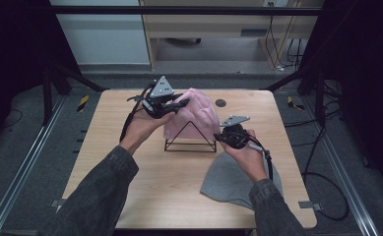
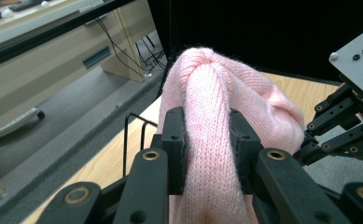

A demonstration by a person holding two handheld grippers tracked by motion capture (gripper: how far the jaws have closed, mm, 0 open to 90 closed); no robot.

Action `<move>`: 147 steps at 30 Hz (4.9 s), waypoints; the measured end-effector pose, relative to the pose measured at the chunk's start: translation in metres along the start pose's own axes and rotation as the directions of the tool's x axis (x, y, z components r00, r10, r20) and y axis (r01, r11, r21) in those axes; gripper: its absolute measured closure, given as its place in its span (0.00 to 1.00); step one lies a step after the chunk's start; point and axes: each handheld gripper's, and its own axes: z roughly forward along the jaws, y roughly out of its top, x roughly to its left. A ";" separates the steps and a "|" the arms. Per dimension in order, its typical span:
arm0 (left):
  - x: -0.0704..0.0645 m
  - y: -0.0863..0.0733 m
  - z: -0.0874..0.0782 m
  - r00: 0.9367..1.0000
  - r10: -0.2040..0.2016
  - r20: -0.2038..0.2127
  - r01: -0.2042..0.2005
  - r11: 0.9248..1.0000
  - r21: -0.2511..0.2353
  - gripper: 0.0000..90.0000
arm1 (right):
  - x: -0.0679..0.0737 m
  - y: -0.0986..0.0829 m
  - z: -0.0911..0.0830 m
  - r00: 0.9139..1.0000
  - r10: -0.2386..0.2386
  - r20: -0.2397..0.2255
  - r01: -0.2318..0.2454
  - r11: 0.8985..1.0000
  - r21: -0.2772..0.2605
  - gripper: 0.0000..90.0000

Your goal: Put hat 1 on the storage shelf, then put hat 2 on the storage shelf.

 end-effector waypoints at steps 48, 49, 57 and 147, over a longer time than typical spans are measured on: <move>-0.035 -0.071 -0.054 0.996 -0.091 0.001 0.090 0.989 0.114 0.38 | -0.050 -0.074 -0.050 0.977 0.172 0.124 -0.188 0.973 0.132 0.41; -0.037 -0.078 -0.056 0.995 -0.099 0.006 0.098 0.987 0.128 0.34 | -0.053 -0.076 -0.049 0.976 0.180 0.125 -0.197 0.970 0.139 0.44; -0.055 -0.133 -0.074 0.989 -0.145 0.018 0.136 0.961 0.240 0.14 | -0.072 -0.088 -0.036 0.959 0.235 0.159 -0.264 0.945 0.196 0.50; -0.057 -0.152 -0.088 0.965 -0.212 0.154 0.180 0.963 0.199 0.17 | 0.095 0.106 -0.125 0.930 -0.320 -0.181 0.282 0.936 -0.210 0.97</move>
